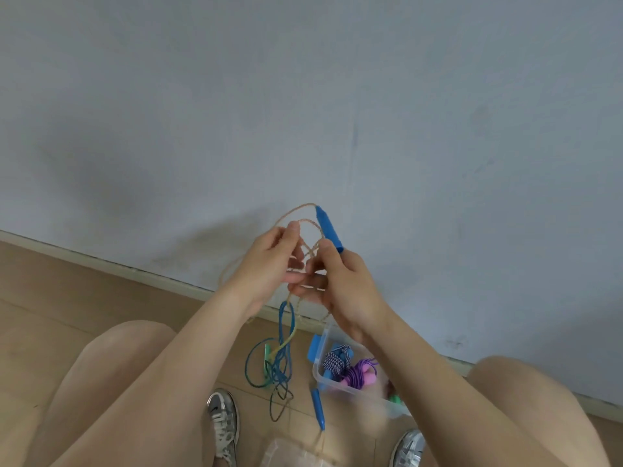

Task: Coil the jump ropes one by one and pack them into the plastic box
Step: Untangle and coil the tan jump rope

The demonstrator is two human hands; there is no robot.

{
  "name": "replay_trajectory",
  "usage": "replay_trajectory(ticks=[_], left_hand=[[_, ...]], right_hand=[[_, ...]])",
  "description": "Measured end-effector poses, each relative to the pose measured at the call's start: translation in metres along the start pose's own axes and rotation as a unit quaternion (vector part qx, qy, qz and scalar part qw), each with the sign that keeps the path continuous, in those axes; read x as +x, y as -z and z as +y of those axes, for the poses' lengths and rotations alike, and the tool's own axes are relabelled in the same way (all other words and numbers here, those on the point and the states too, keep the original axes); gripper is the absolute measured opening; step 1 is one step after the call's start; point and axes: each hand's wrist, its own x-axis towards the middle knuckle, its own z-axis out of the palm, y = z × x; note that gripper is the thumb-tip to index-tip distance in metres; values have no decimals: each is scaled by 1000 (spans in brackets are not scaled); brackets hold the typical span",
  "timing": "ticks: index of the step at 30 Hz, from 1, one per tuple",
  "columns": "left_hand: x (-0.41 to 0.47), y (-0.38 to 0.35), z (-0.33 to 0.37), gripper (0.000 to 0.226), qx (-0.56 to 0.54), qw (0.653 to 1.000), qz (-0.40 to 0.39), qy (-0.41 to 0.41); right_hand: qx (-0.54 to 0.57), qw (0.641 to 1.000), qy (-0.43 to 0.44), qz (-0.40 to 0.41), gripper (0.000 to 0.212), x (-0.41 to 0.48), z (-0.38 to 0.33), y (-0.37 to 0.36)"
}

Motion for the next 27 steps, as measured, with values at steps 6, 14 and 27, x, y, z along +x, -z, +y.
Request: replay_trajectory(ticks=[6,14,27], left_hand=[[-14,-1,-12,55,225,944,-240,-1],[0,12,-36,52,385,898,-212,22],[15,29,-64,52,539,830,-132,57]], right_hand=[[60,992,65,90,32,6,-17,8],[133,976,116,126,33,3,-29,12],[-55,971,101,208,32,3,-33,29]])
